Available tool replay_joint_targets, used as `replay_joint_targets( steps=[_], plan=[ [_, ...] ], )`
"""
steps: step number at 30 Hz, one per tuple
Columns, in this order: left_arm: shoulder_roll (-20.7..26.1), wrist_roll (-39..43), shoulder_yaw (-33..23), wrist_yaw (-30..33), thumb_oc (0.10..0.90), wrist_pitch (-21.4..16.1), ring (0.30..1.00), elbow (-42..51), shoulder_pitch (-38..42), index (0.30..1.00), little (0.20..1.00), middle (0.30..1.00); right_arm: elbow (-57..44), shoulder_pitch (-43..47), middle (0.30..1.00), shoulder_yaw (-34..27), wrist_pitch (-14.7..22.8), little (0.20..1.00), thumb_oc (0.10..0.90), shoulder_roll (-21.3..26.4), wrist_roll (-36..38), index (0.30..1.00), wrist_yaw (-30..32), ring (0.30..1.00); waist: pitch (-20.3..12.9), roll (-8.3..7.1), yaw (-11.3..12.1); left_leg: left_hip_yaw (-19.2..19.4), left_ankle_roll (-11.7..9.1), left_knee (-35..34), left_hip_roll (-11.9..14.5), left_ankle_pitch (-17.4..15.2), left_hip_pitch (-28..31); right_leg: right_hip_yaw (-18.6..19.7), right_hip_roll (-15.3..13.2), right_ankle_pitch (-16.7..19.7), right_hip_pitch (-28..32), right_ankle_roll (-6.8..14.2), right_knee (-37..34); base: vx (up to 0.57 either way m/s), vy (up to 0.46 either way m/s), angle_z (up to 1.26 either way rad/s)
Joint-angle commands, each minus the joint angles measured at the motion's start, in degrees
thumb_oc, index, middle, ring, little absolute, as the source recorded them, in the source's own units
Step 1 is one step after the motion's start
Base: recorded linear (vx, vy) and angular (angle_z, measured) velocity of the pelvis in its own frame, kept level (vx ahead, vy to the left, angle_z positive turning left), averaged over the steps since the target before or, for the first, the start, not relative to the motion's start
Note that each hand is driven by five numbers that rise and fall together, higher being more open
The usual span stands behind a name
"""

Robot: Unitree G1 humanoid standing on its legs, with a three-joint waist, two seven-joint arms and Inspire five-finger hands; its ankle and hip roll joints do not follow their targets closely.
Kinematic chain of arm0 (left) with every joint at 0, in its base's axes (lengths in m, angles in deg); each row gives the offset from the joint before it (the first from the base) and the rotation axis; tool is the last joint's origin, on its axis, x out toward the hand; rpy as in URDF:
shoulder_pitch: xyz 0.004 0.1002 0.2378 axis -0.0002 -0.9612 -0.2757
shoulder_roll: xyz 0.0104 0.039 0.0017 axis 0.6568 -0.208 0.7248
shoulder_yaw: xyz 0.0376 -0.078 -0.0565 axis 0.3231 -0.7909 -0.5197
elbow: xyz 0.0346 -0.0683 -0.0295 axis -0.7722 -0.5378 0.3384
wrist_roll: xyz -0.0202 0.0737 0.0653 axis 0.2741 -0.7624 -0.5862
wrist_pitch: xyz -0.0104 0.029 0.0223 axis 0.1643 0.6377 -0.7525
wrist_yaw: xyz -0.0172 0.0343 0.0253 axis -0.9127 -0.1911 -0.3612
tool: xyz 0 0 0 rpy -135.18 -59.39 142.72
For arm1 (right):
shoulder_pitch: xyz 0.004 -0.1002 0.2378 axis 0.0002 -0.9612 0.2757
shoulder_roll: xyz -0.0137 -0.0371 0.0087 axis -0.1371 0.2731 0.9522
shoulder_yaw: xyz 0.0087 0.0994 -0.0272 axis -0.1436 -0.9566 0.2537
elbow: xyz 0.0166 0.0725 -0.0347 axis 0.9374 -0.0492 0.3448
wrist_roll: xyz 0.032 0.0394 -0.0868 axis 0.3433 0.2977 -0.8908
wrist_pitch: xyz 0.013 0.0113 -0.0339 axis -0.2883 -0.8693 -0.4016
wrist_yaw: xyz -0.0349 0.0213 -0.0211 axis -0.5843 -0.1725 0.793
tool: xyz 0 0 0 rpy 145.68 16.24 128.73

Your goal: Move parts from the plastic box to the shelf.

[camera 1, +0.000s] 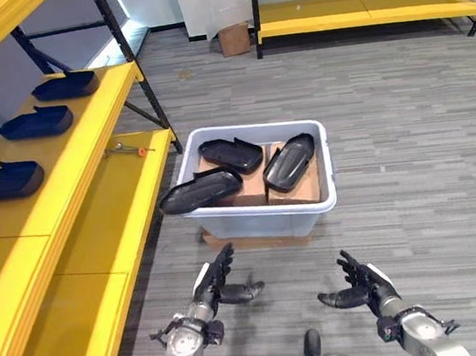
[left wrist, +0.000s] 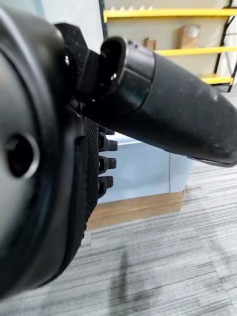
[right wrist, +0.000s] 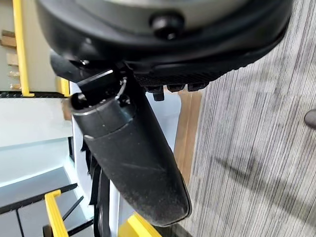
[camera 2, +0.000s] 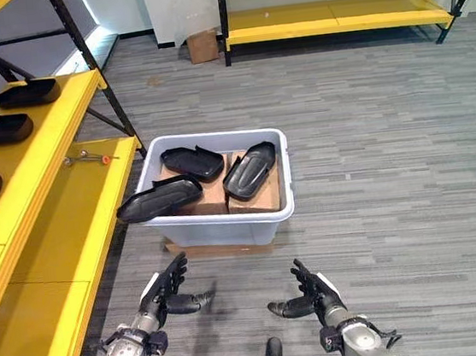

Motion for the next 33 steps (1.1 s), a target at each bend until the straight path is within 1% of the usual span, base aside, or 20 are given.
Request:
replay_joint_targets(
  steps=[1, 3, 4, 5, 6, 7, 8, 9, 10, 11, 12, 15, 17, 19, 26, 28, 29, 31, 32, 33],
  plan=[
    [4.29, 2.76, -1.48, 1.08, 0.9, -5.29, 1.0, 5.71, 2.75, 1.0, 1.0, 1.0, -4.54, 1.03, 1.0, -0.31, 5.13, 1.0, 0.9, -0.16, 2.55, 1.0, 0.51, 1.0, 0.99, -1.71, -0.22, 11.78, 6.83, -15.94, 2.35, 1.46, 4.9, 0.53, -3.22, -2.37, 2.77, 6.9, -2.88, 0.19, -0.079, 0.11],
    [4.57, 2.61, -1.72, 1.23, 0.9, -5.36, 1.0, 5.41, 2.25, 1.0, 1.0, 1.0, -4.7, 0.57, 1.0, -0.27, 5.54, 1.0, 0.9, -0.2, 2.66, 1.0, 0.64, 1.0, 0.96, -1.95, 0.63, 13.06, 7.42, -23.92, 6.03, 1.49, 4.81, 0.61, -2.48, -3.79, 4.32, 7.36, -3.78, 0.18, -0.012, 0.32],
    [4.57, 2.61, -1.71, 1.24, 0.9, -5.36, 1.0, 5.42, 2.23, 1.0, 1.0, 1.0, -4.71, 0.55, 1.0, -0.26, 5.54, 1.0, 0.9, -0.2, 2.65, 1.0, 0.64, 1.0, 1.02, -2.02, 0.71, 13.2, 7.42, -24.15, 5.97, 1.57, 5.07, 0.7, -2.54, -3.81, 4.4, 7.37, -3.78, 0.25, 0.107, 0.03],
    [4.98, 1.54, -2.18, 1.78, 0.9, -5.03, 1.0, 5.2, 1.3, 1.0, 1.0, 1.0, -4.78, 0.66, 1.0, 0.03, 5.79, 1.0, 0.9, 0.15, 1.69, 1.0, 0.77, 1.0, 0.76, -1.89, 1.87, 10.35, 8.07, -38.62, 7.78, 2.58, 5.17, 1.69, -2.19, -5.03, 5.16, 8.41, -3.89, 0.29, 0.17, -0.2],
    [5.18, 1.04, -2.63, 1.97, 0.9, -4.84, 1.0, 5.38, 0.81, 1.0, 1.0, 1.0, -4.33, 0.63, 1.0, 0.2, 5.86, 1.0, 0.9, 0.33, 1.35, 1.0, 0.81, 1.0, 0.5, -1.55, 2.21, 8.97, 7.41, -44.77, 9.38, 5.37, 4.9, 2.31, -2.18, -6.08, 5.76, 8.72, -3.76, 0.28, 0.169, -0.23],
    [5.17, 1.04, -2.64, 1.97, 0.9, -4.83, 1.0, 5.4, 0.8, 1.0, 1.0, 1.0, -4.32, 0.65, 1.0, 0.2, 5.87, 1.0, 0.9, 0.34, 1.35, 1.0, 0.81, 1.0, 0.42, -1.52, 2.17, 9.0, 7.39, -45.25, 9.39, 5.76, 4.99, 2.28, -2.14, -6.02, 5.63, 8.68, -3.75, 0.29, 0.17, -0.33],
    [5.37, 0.34, -3.25, 1.67, 0.9, -4.73, 1.0, 5.82, -0.09, 1.0, 1.0, 1.0, -3.67, 0.27, 1.0, 0.13, 5.69, 1.0, 0.9, 0.57, 1.14, 1.0, 0.3, 1.0, -0.08, -0.83, 2.37, 7.86, 6.02, -50.73, 11.09, 8.82, 4.74, 2.87, -1.92, -7.21, 6.69, 9.09, -3.35, 0.27, 0.146, -0.5],
    [5.63, -0.18, -3.49, 1.52, 0.9, -4.66, 1.0, 5.87, 0.01, 1.0, 1.0, 1.0, -3.46, 0.27, 1.0, -0.17, 5.64, 1.0, 0.9, 0.71, 1.05, 1.0, 0.05, 1.0, -0.25, -0.54, 2.4, 7.56, 5.52, -51.26, 11.23, 9.14, 4.03, 3.11, -1.7, -7.62, 7.36, 9.25, -3.18, 0.37, 0.204, -0.64],
    [5.71, -0.52, -3.64, 1.47, 0.9, -4.6, 1.0, 5.75, 0.13, 1.0, 1.0, 1.0, -3.09, -0.05, 1.0, -0.44, 5.59, 1.0, 0.9, 0.71, 1.04, 1.0, -0.16, 1.0, -0.46, -0.28, 2.2, 8.87, 5.04, -51.26, 11.19, 9.3, 3.69, 3.01, -1.72, -7.99, 8.18, 9.44, -3.09, 0.28, 0.161, -0.45],
    [5.7, -0.48, -4.25, 1.23, 0.9, -4.65, 1.0, 5.67, -0.26, 1.0, 1.0, 1.0, -3.51, -0.79, 1.0, -0.72, 5.24, 1.0, 0.9, 0.67, 0.94, 1.0, -0.6, 1.0, -0.94, -0.13, 2.29, 9.48, 5.45, -51.26, 11.04, 7.67, 4.7, 3.57, -1.51, -8.56, 8.85, 9.49, -2.95, 0.3, 0.196, -0.24],
    [5.85, -1.13, -4.46, 1.32, 0.9, -4.72, 1.0, 5.61, -0.37, 1.0, 1.0, 1.0, -3.21, -1.1, 1.0, -0.6, 5.22, 1.0, 0.9, 0.24, 0.44, 1.0, -0.91, 1.0, -1.53, -0.04, 2.68, 8.33, 5.35, -51.26, 10.22, 7.21, 5.09, 4.22, -1.59, -8.45, 9.28, 9.6, -2.98, 0.27, 0.2, -0.2],
    [6.6, -0.91, -4.38, 1.25, 0.9, -5.25, 1.0, 5.8, 0.49, 1.0, 1.0, 1.0, -4.12, -1.34, 1.0, -1.18, 4.97, 1.0, 0.9, 0.03, 0.52, 1.0, -1.2, 1.0, -2.23, -0.36, 2.54, 9.52, 5.75, -51.18, 8.29, 6.29, 6.18, 4.91, -3.2, -8.39, 9.73, 10.18, -2.77, 0.24, 0.232, -0.57],
    [7.09, -1.28, -4.17, 1.39, 0.9, -5.5, 1.0, 5.68, 1.25, 1.0, 1.0, 1.0, -4.07, -1.25, 1.0, -1.38, 4.67, 1.0, 0.9, -0.68, 0.65, 1.0, -1.42, 1.0, -2.2, -0.94, 2.56, 10.99, 6.65, -49.76, 6.41, 4.95, 5.88, 5.26, -4.75, -8.14, 9.97, 10.94, -2.26, 0.2, 0.253, -0.28],
    [7.49, -1.0, -3.72, 2.03, 0.9, -5.72, 1.0, 5.49, 1.74, 1.0, 1.0, 1.0, -3.85, -0.35, 1.0, -0.65, 4.37, 1.0, 0.9, -1.38, 0.21, 1.0, -1.28, 1.0, -3.03, -1.5, 2.81, 11.48, 8.43, -49.36, 4.0, 2.74, 5.74, 5.87, -6.49, -7.08, 9.01, 12.36, -1.89, 0.17, 0.234, 0.07],
    [8.08, -0.64, -3.22, 2.52, 0.9, -5.7, 1.0, 5.45, 2.14, 1.0, 1.0, 1.0, -3.44, 2.29, 1.0, 0.24, 4.11, 1.0, 0.9, -2.14, -1.49, 1.0, -0.93, 1.0, -3.77, -1.97, 3.29, 12.31, 11.48, -47.97, -0.07, -1.08, 5.7, 6.66, -9.2, -5.44, 6.19, 15.05, 2.64, 0.12, 0.169, -0.05],
    [8.22, -0.79, -3.05, 2.4, 0.9, -5.63, 1.0, 5.55, 2.04, 1.0, 1.0, 1.0, -3.35, 2.71, 1.0, 0.23, 4.1, 1.0, 0.9, -2.3, -2.01, 1.0, -0.89, 1.0, -3.87, -1.92, 3.36, 12.2, 12.36, -47.8, -1.42, -2.04, 6.15, 6.96, -9.73, -4.19, 5.25, 15.88, 5.12, 0.12, 0.187, 0.03],
    [8.29, -1.09, -2.95, 2.23, 0.9, -5.59, 1.0, 5.58, 1.88, 1.0, 1.0, 1.0, -3.32, 2.54, 1.0, 0.07, 4.05, 1.0, 0.9, -2.54, -2.52, 1.0, -1.03, 1.0, -3.82, -1.53, 3.27, 11.78, 13.36, -47.8, -2.72, -2.86, 6.85, 7.42, -10.29, -2.41, 4.0, 16.57, 9.56, 0.17, 0.265, 0.06],
    [8.33, -1.95, -2.6, 1.91, 0.9, -5.17, 1.0, 5.66, 1.76, 1.0, 1.0, 1.0, -3.49, 2.17, 1.0, 0.31, 3.82, 1.0, 0.9, -2.96, -2.94, 1.0, -1.29, 1.0, -2.75, -0.89, 2.45, 10.82, 15.07, -47.93, -4.95, -3.9, 8.72, 10.56, -10.05, 2.47, 0.17, 17.11, 20.55, 0.13, 0.24, 0.12],
    [8.39, -2.07, -2.3, 1.86, 0.9, -5.27, 1.0, 5.6, 1.96, 1.0, 1.0, 1.0, -3.48, 2.08, 1.0, 0.36, 3.97, 1.0, 0.9, -2.94, -2.95, 1.0, -1.4, 1.0, -2.06, -0.08, 2.02, 10.33, 15.44, -47.75, -5.01, -3.87, 8.98, 11.74, -8.96, 4.02, -1.44, 17.03, 23.7, 0.03, 0.097, 0.12],
    [8.36, -2.07, -2.3, 1.86, 0.9, -5.28, 1.0, 5.58, 1.99, 1.0, 1.0, 1.0, -3.47, 2.11, 1.0, 0.35, 3.98, 1.0, 0.9, -2.91, -2.95, 1.0, -1.4, 1.0, -2.02, -0.1, 2.08, 10.39, 15.45, -47.72, -5.03, -3.88, 8.97, 11.85, -8.99, 3.94, -1.6, 17.04, 23.95, 0.02, 0.085, 0.24]
  ],
)
